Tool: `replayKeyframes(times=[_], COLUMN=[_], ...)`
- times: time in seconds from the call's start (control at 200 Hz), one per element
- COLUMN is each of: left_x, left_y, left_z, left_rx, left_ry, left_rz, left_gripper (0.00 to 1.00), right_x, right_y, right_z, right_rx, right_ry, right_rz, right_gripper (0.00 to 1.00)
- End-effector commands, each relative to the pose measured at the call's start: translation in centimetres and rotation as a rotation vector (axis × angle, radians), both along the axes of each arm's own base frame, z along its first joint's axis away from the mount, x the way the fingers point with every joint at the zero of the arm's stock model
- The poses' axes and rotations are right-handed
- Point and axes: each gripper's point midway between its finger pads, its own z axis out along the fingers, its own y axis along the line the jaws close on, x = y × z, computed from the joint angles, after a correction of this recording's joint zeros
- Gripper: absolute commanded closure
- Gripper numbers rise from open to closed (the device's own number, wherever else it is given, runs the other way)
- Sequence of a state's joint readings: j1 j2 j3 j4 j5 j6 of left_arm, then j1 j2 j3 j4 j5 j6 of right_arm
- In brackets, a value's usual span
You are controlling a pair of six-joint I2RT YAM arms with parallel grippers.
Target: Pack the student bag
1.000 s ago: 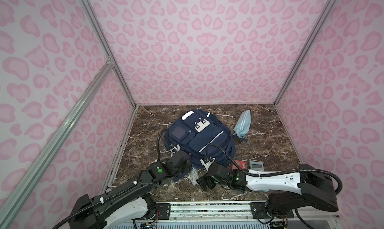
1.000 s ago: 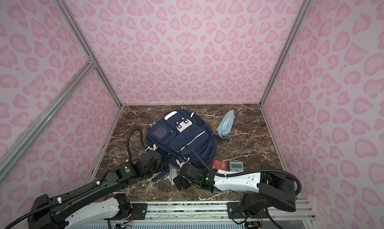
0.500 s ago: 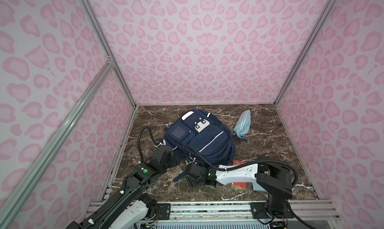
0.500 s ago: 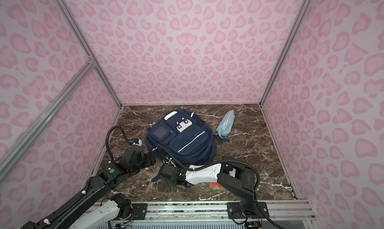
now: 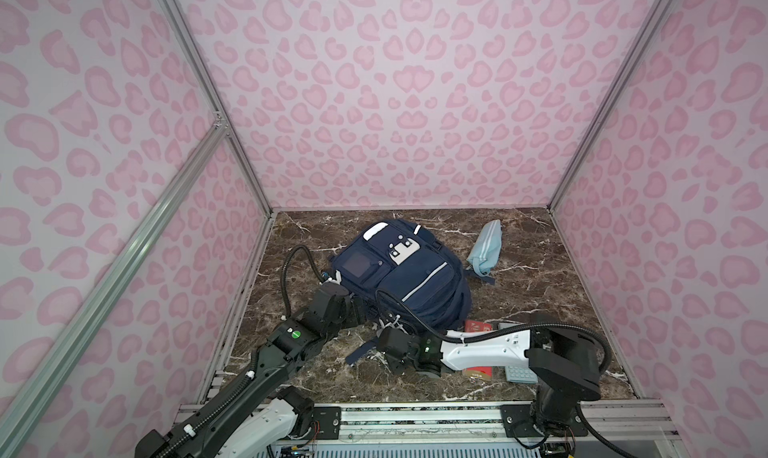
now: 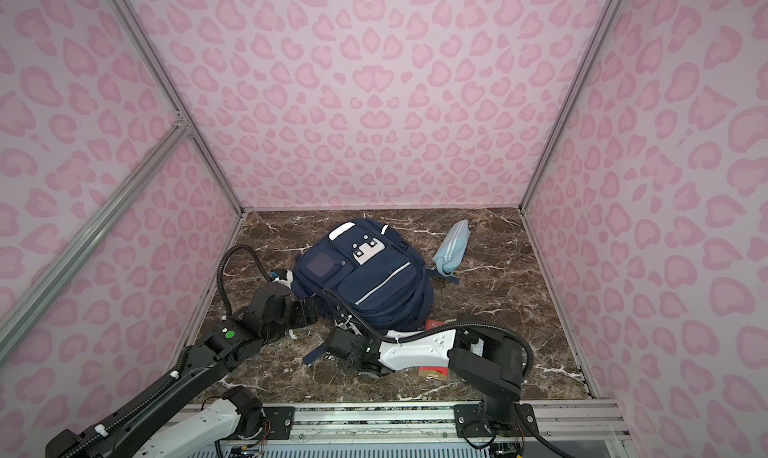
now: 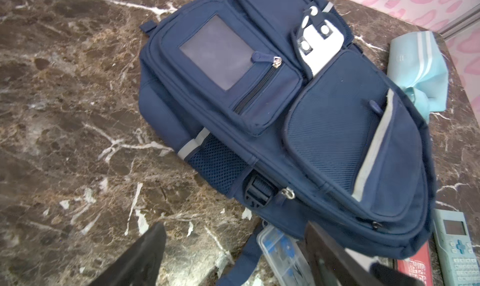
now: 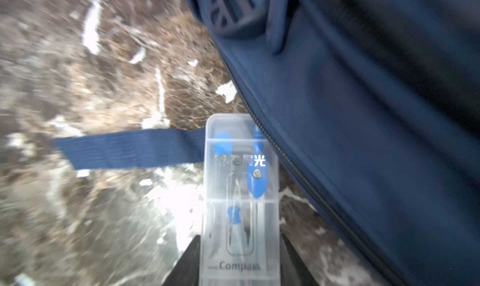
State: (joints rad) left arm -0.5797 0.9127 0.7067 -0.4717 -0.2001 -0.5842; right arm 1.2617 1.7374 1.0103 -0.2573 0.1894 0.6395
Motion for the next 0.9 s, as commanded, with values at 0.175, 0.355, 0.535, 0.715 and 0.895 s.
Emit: replayKeyframes(times=[0.175, 0.355, 0.535, 0.715, 0.895], left_x=[2.5, 3.3, 3.6, 5.8, 5.1], left_y=[-6.3, -11.1, -16.9, -18.0, -17.5], left_z=[4.6, 4.7, 2.6, 0.0, -2.8], left_rx=[-0.064, 0.028, 0.14, 0.188, 0.198], left_ry=[-0.141, -0.133, -0.095, -0.024, 0.032], left_rz=[-0.295, -0.475, -0.716, -0.642, -0.625], left_gripper=[0.17, 0.17, 0.26, 0.26, 0.27], right_x=[0.0, 1.3, 4.0, 4.4, -0.6], right_y=[-6.2, -11.0, -16.4, -16.6, -15.6], right_z=[6.0, 9.2, 10.8, 7.7, 4.2], right_rx=[0.038, 0.055, 0.107, 0.252, 0.189], right_ry=[-0.085, -0.118, -0.164, -0.012, 0.009], right_rz=[-0.071, -0.131, -0.262, -0.236, -0.058], right_gripper=[0.55, 0.52, 0.52, 0.51, 0.3])
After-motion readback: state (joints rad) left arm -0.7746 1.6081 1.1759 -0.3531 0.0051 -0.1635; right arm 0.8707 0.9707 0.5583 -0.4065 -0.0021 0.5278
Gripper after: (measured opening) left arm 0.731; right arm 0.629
